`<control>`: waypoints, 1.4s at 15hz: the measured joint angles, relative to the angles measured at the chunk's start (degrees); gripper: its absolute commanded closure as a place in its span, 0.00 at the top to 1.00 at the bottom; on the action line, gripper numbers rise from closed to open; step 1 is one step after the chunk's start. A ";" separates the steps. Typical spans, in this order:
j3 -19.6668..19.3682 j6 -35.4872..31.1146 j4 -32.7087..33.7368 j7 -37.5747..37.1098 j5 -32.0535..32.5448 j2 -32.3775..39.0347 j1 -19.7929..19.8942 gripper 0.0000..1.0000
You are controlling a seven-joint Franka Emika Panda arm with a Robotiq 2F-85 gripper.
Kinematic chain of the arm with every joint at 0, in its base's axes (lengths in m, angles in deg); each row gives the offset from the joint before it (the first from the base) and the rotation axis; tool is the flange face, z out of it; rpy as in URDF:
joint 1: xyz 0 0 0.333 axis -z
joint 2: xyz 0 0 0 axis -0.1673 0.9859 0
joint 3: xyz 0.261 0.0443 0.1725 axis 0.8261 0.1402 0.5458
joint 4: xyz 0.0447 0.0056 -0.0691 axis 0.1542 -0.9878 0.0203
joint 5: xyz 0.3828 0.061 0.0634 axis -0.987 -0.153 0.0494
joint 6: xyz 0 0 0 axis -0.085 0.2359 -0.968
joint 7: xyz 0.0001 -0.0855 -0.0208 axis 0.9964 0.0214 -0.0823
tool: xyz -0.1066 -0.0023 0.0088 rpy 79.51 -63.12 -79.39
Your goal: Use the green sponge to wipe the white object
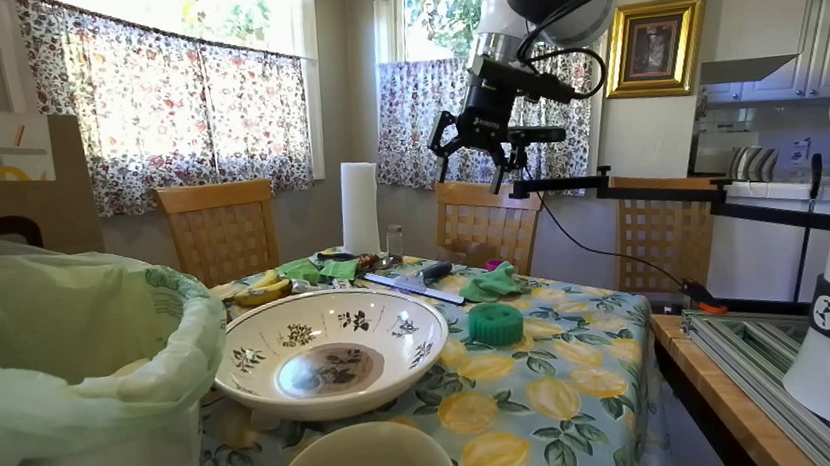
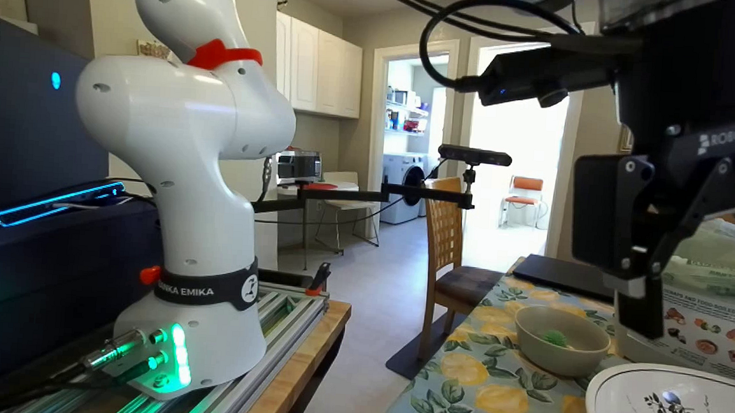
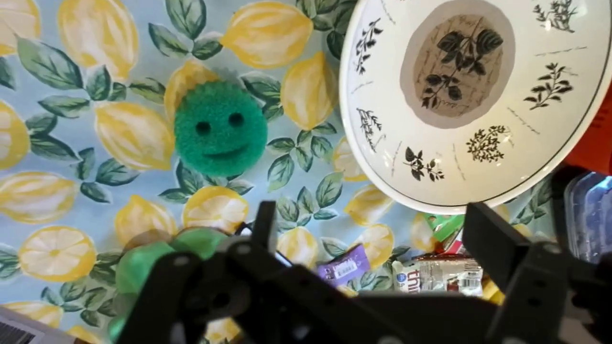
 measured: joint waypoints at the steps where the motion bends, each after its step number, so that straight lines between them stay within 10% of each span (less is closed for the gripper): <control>1: -0.03 -0.82 -0.23 -0.26 0.78 0.92 0.00 1.00; 21: -3.13 -2.07 3.56 -9.28 15.48 14.35 -1.87 1.00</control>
